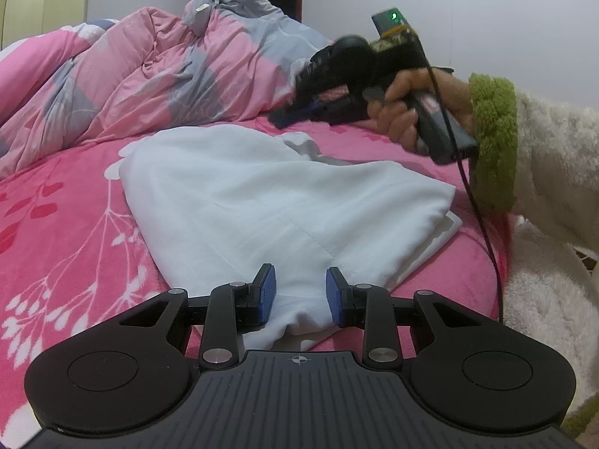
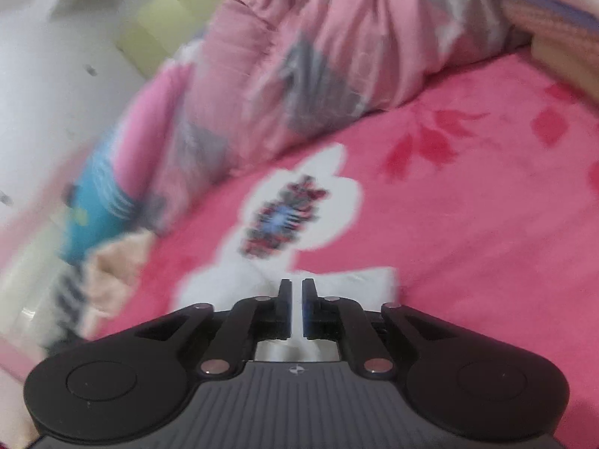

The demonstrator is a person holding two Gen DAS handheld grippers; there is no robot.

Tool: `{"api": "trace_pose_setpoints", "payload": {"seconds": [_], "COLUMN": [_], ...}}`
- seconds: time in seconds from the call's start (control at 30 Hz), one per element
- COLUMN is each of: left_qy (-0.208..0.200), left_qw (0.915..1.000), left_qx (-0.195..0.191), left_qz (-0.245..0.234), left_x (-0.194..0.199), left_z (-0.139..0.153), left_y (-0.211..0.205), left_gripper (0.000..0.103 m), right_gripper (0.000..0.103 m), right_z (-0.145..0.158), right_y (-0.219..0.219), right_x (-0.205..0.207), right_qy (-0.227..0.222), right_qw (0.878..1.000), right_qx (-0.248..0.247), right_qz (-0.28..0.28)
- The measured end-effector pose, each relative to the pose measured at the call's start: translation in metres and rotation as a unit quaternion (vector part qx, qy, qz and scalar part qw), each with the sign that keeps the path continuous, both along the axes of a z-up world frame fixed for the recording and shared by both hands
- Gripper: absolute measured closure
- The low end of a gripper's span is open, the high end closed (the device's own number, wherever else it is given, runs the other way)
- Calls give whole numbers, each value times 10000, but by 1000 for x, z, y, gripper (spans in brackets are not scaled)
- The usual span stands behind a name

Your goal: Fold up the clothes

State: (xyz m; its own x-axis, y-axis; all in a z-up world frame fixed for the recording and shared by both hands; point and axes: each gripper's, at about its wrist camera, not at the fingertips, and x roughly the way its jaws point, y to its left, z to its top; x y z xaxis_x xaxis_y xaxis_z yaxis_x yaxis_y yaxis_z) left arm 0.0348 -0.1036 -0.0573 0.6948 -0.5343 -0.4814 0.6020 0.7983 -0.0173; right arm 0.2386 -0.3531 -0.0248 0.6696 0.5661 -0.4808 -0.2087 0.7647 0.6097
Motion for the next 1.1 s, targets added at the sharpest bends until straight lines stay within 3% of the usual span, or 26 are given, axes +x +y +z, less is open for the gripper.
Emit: {"api": "trace_pose_setpoints", "payload": {"seconds": [0.03, 0.1, 0.17, 0.2, 0.23, 0.27, 0.43, 0.63, 0.77, 0.83, 0.9, 1.1], "left_qy": [-9, -22, -25, -28, -41, -55, -177, -166, -167, -175, -170, -252], "left_qw": [10000, 10000, 10000, 10000, 10000, 9999, 9995, 9994, 9994, 9993, 9993, 9990], "left_qx": [7, 24, 41, 57, 84, 112, 264, 301, 308, 316, 318, 361], "left_qz": [-1, -5, -4, -1, -2, -3, 13, -2, -15, -18, -20, -64], "left_x": [0, -1, -1, -1, -1, -2, -4, -5, -5, -5, -5, -13], "left_z": [0, 0, 0, 1, 1, 1, 3, 2, 2, 2, 2, 12], "left_y": [0, -1, -1, -1, -1, -2, -3, -3, -2, -2, -2, 4], "left_gripper": [73, 73, 73, 73, 73, 73, 73, 73, 73, 73, 73, 73], "right_gripper": [63, 49, 50, 62, 101, 102, 102, 98, 91, 66, 56, 56], "right_z": [3, 8, 7, 6, 4, 5, 23, -10, 7, 20, 26, 19], "right_y": [4, 22, 38, 46, 54, 59, 52, 57, 21, 0, -12, -38], "right_x": [2, 9, 15, 18, 21, 21, 1, 17, -7, -30, -55, -131], "right_qy": [-46, -145, -149, -130, -110, -173, -988, -582, -627, -751, -714, -353], "right_qw": [9999, 9984, 9954, 9934, 9909, 9891, 9886, 9875, 9947, 9958, 9966, 9982], "right_qx": [-13, -254, -417, -480, -544, -601, -496, -1406, -819, -509, -405, -232], "right_qz": [134, 474, 844, 1037, 1228, 1335, 1027, 407, -20, -99, -8, -435]}}
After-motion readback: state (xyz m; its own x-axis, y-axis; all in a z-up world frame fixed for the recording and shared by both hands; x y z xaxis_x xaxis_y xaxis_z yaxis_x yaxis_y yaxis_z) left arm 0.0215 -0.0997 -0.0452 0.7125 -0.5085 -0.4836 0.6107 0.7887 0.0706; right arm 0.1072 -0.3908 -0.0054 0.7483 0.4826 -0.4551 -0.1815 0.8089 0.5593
